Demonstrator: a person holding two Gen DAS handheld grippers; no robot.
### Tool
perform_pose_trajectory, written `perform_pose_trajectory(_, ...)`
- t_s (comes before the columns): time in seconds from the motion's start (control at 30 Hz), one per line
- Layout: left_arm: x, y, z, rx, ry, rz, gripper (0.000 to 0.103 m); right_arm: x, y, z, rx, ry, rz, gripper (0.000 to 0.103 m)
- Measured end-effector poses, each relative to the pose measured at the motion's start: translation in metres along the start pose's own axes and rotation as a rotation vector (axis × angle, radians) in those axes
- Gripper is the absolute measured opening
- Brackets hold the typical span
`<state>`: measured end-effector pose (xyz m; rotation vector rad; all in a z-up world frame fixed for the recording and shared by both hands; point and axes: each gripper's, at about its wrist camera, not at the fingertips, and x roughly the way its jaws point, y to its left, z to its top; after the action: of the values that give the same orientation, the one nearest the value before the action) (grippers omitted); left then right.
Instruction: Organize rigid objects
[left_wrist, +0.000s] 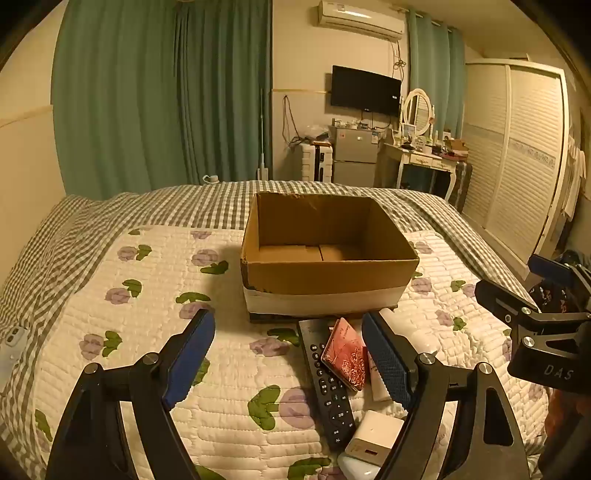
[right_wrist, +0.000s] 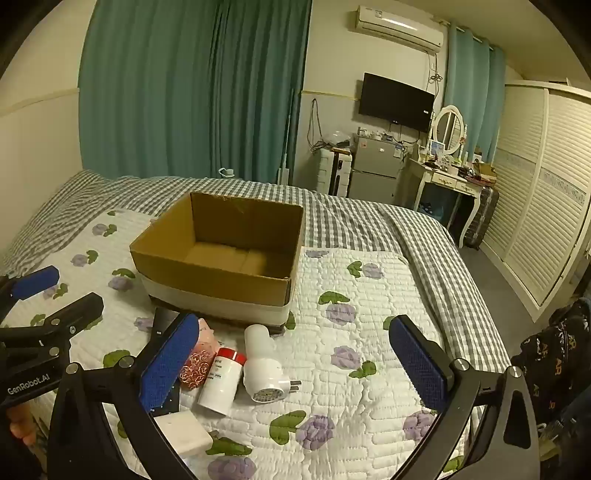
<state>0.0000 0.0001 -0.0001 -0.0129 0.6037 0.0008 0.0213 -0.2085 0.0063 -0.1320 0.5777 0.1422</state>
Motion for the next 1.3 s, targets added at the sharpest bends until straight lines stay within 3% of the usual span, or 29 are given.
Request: perform_pose_trajectory(1.3,0.0005,0.0007,-0.0003,0.0,-0.005,0.006,0.084,0.0025,0.0023,-0.0034,-0.006,0.017,0.033,0.103)
